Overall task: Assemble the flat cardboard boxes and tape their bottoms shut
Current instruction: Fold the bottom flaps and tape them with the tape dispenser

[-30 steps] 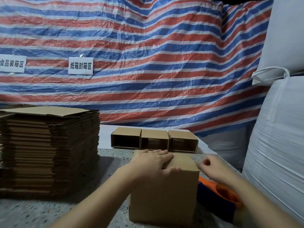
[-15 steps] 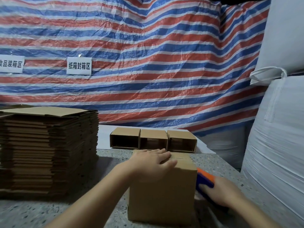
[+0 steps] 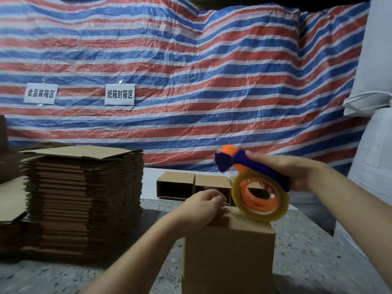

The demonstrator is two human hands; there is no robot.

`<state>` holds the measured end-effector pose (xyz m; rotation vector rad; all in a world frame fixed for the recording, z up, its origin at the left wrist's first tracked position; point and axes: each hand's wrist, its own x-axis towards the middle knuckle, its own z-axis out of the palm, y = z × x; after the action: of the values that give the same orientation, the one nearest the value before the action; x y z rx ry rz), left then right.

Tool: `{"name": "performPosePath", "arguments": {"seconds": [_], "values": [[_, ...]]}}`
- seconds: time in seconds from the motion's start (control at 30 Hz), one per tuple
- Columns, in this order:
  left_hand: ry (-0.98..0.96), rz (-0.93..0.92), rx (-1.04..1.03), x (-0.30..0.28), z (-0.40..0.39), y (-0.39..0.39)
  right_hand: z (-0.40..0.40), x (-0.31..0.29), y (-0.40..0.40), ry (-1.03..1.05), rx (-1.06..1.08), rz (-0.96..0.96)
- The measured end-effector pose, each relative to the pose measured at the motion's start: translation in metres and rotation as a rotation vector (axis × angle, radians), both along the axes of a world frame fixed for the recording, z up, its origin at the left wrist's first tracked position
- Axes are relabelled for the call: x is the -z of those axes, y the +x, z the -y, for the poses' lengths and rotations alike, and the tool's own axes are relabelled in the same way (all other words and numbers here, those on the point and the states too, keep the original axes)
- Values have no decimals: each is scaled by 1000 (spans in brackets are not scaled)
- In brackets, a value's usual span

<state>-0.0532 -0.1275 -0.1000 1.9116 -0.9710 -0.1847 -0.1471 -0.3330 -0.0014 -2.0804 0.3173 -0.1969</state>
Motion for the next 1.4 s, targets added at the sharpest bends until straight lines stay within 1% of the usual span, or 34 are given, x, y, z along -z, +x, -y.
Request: {"name": "performPosePath", "arguments": {"seconds": [0.1,0.13,0.23,0.3,0.37,0.43,0.53,0.6,0.7,0.77,0.83,0.97,1.13,1.2,1.3,1.4], "values": [[-127,-48,-56,2,4,3,3,7,9,-17,1,-45],[-192,-117,-77,1,5,3,4,6,10,-16,-1,-46],[-410,-417,-152,-13,4,6,2,3,14,-49,-25,-79],[-503,-495,-195,-23,-1,11,-1,-1,17,-112,-50,-113],[-538,-509,-199,-30,-6,13,-5,-3,19,-144,-75,-119],[-523,-527,-178,-33,-5,11,-6,-5,19,-163,-90,-120],[-498,-602,-177,-32,-1,6,-8,-6,20,-191,-110,-123],[-521,-640,-169,-31,0,6,-8,-6,20,-199,-110,-118],[-553,-655,-194,-31,0,3,-8,-6,20,-191,-112,-115],[-571,-630,-225,-29,2,-1,-8,-6,20,-190,-115,-117],[-580,-561,-293,-23,6,-6,-8,-7,20,-197,-115,-117],[-536,-305,-431,-8,11,-11,-9,-10,20,-243,-107,-160],[-498,-231,-463,-3,16,-1,-10,-23,13,-277,-102,-278],[-535,-266,-507,-2,17,1,-4,-28,8,-296,-86,-323],[-580,-380,-545,-3,17,3,7,-29,1,-299,-74,-379],[-649,-525,-531,-7,18,2,6,-27,4,-302,-54,-401]]}}
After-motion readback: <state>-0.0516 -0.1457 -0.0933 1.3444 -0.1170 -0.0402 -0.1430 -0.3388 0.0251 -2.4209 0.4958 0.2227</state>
